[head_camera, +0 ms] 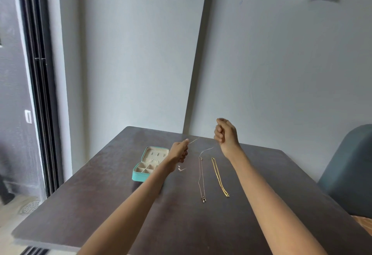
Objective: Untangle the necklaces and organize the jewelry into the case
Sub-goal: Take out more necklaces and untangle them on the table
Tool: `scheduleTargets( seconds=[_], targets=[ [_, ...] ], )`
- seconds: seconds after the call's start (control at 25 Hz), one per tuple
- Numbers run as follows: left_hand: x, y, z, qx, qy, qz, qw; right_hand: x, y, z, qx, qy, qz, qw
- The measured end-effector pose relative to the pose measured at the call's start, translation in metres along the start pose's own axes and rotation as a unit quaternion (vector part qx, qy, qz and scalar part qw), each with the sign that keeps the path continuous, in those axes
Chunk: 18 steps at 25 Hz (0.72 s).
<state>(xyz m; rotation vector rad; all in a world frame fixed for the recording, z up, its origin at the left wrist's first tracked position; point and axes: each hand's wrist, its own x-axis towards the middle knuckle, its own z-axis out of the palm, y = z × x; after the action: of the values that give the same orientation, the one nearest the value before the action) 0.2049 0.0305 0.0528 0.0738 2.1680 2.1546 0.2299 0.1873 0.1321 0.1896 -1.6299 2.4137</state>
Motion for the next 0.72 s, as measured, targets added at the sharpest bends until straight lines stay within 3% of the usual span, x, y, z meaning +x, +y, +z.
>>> scheduleTargets(
  seconds=[0.12,0.32,0.52,0.72],
  targets=[
    [0.001,-0.003,-0.004,-0.015,0.044,-0.021,0.999,0.006,-0.016,0.010,-0.017,0.008,-0.028,0.999],
    [0.005,-0.001,-0.006,-0.048,0.033,-0.043,0.997,0.003,-0.020,0.031,-0.041,-0.026,-0.037,0.998],
    [-0.001,-0.001,-0.005,-0.123,-0.032,-0.065,0.990,0.003,-0.020,0.046,-0.146,-0.060,-0.046,0.986],
    [-0.008,0.029,-0.008,-0.158,-0.131,0.005,0.979,-0.003,-0.013,0.053,-0.195,-0.088,-0.037,0.976]
  ],
)
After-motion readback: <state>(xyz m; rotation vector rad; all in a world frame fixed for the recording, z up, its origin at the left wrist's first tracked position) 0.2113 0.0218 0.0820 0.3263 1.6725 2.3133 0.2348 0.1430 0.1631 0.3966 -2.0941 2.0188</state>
